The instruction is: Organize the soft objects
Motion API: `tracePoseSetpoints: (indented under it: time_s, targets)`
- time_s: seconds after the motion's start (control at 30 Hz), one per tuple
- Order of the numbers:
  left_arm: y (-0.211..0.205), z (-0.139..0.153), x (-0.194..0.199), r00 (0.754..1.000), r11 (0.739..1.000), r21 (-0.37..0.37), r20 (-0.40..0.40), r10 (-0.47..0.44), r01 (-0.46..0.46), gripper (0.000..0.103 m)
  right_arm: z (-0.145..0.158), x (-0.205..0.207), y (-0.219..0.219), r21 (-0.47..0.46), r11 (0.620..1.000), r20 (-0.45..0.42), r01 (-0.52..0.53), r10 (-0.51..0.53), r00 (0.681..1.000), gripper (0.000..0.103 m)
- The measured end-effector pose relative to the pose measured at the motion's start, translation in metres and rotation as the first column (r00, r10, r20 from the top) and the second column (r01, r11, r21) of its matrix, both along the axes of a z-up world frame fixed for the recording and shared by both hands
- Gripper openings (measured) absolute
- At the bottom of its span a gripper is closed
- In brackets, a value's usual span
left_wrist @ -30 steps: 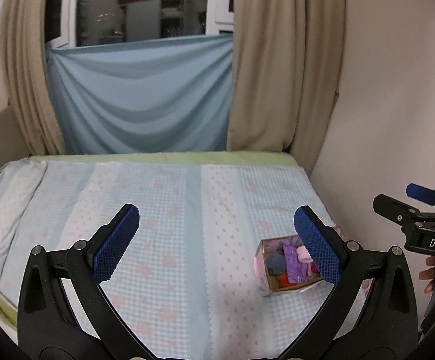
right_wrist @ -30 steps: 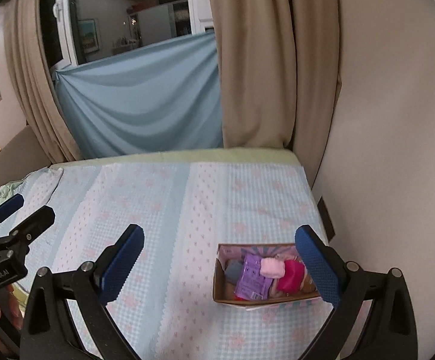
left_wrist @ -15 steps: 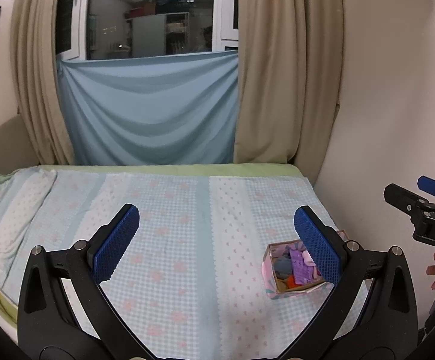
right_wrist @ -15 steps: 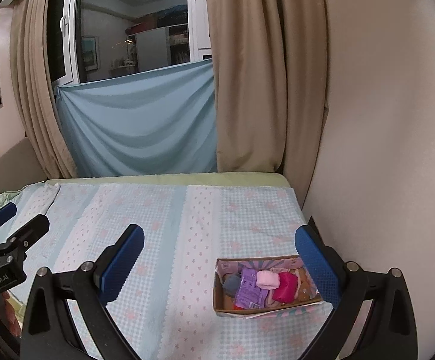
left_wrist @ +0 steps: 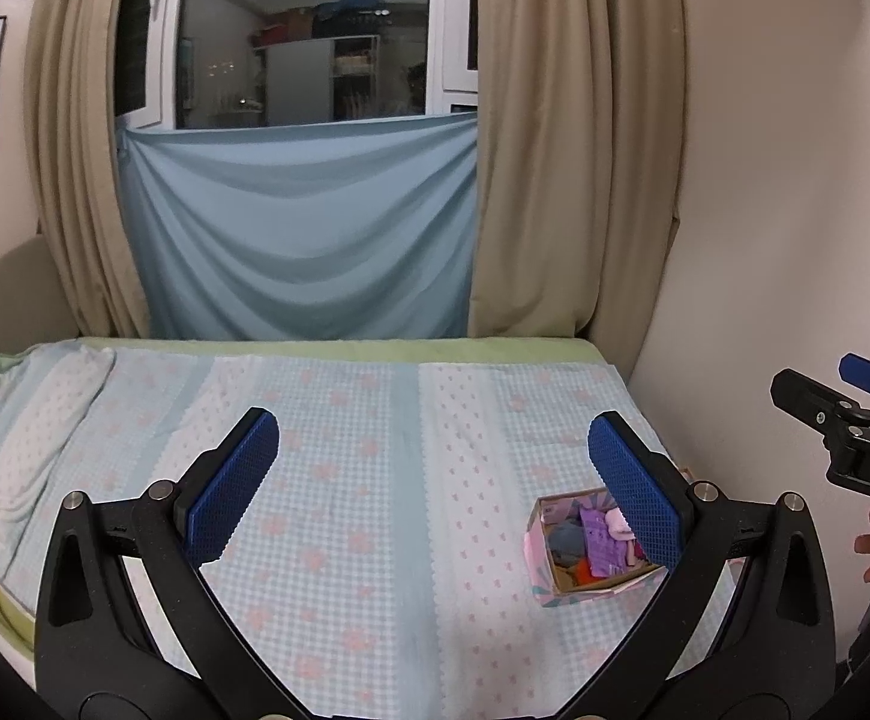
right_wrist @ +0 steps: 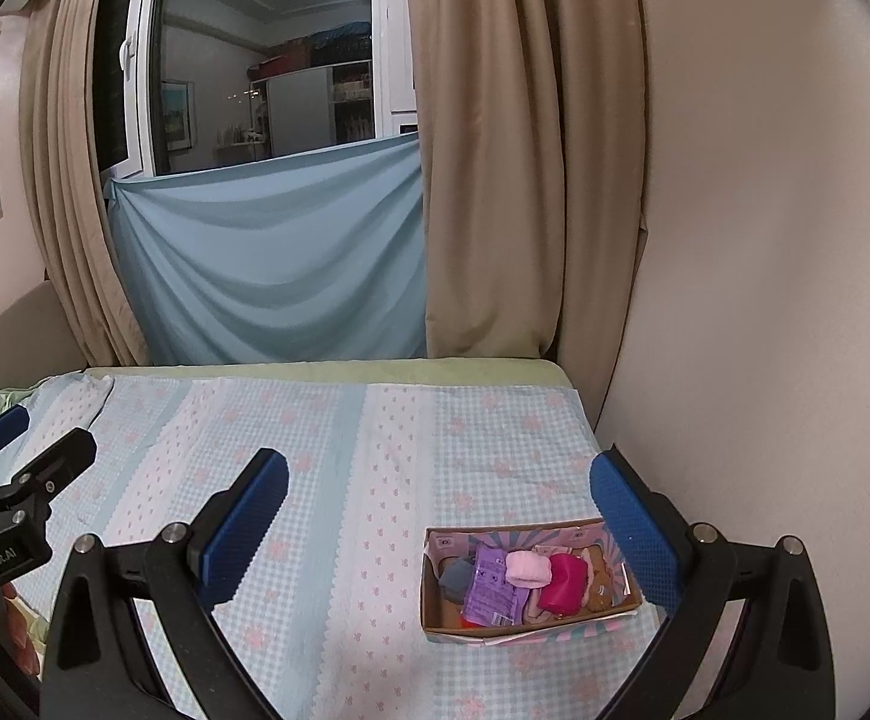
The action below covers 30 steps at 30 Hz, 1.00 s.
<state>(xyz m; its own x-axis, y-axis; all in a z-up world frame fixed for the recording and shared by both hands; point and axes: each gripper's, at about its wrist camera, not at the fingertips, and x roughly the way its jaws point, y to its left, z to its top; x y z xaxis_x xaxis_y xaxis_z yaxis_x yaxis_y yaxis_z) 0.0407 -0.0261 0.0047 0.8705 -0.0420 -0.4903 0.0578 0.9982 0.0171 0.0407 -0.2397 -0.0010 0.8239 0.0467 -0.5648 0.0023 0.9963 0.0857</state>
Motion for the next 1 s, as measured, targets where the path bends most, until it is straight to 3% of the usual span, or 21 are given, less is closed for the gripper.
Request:
tracePoseSetpoints:
  time_s: [1.0]
  targets:
    - [0.0031,0.0033,-0.0033,1.0,1.0,0.002,0.009,0.014,-0.014,0.103,0.0005,0.0006,0.0018,-0.002,1.0,0.004,-0.006,0.006,1.0,0.1]
